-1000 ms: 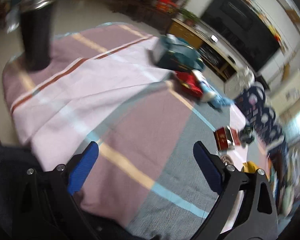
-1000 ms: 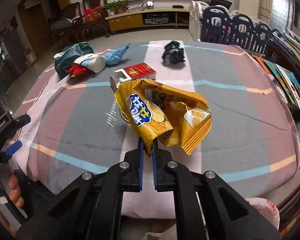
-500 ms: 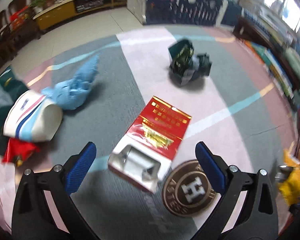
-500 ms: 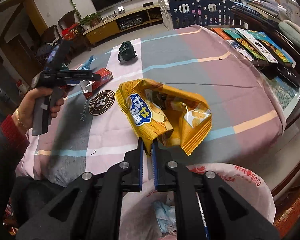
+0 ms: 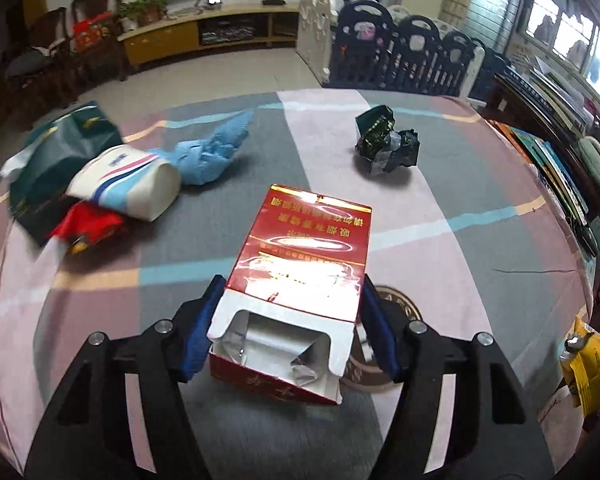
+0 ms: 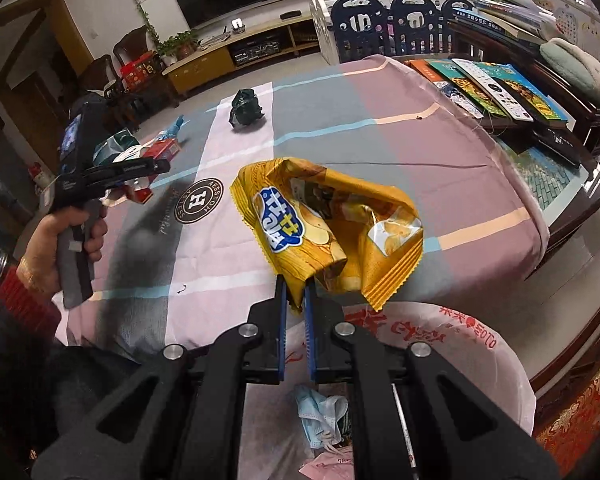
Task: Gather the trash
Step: 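Grasp the red cigarette box with the left tool while the right tool holds the chip bag, then drop the yellow chip bag and red box into the wastebasket with both tools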
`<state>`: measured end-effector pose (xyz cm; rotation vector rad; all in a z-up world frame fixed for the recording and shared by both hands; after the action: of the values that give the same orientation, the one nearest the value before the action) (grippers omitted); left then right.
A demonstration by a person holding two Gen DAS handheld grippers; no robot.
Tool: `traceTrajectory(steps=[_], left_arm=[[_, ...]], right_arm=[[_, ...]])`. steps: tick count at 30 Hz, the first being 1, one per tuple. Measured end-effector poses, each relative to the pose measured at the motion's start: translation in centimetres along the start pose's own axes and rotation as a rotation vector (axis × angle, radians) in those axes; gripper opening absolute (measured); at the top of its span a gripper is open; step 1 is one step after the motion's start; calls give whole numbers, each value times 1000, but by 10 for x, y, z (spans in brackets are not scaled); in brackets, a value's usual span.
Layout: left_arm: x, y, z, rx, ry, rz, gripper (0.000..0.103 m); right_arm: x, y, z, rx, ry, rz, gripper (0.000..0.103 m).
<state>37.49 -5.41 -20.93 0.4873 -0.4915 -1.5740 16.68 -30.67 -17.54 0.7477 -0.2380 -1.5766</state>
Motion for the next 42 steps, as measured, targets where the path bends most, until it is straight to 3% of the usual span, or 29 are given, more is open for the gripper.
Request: traceTrajectory(steps=[2,5,8,12,17,23,34,37,38,39,42], left_arm=[[-4,-29,43,27,2,79,66],[2,-88,108,76,-67,170,66],[24,-134,148,84,-88,116,66],[34,-163,179,119,-75,87,66],[35,-178,194,112,-62,91,66],[53,-175,224,187,-74,46,66],[68,-180,232,194,-93,10,66],[69,-182,228,181,-98,8,66],[69,-182,226,175,-100,8,66],[69,-182,223,166,-103,8,66],[68,-184,215,133,-121,19,66]], right_arm=[[-3,-5,7,-2,-3,4,9],[-9,-13,20,-3,-19,39,9],[-15,-21,32,-16,-37,79,9],[-19,-30,45,-45,-57,82,9],[-22,-44,65,-68,-113,114,9],[7,-72,77,-94,-163,47,9],[70,-130,44,-221,-267,-104,12],[73,-136,38,-247,-219,-163,35],[73,-134,39,-237,-208,-179,52],[74,-132,42,-218,-203,-189,61],[77,-121,55,-157,-183,-227,66]])
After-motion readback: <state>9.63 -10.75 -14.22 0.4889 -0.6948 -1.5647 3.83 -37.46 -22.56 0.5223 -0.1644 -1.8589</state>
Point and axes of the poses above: each gripper's, at about its wrist camera, not at the fingertips, and z roughly against the way its jaws point, x to its right, y to its top, the point moved 4 cm from there along -z, roughly the way its jaws point, and after that the axes turned 5 degrees about y, right-handed, at the moved point
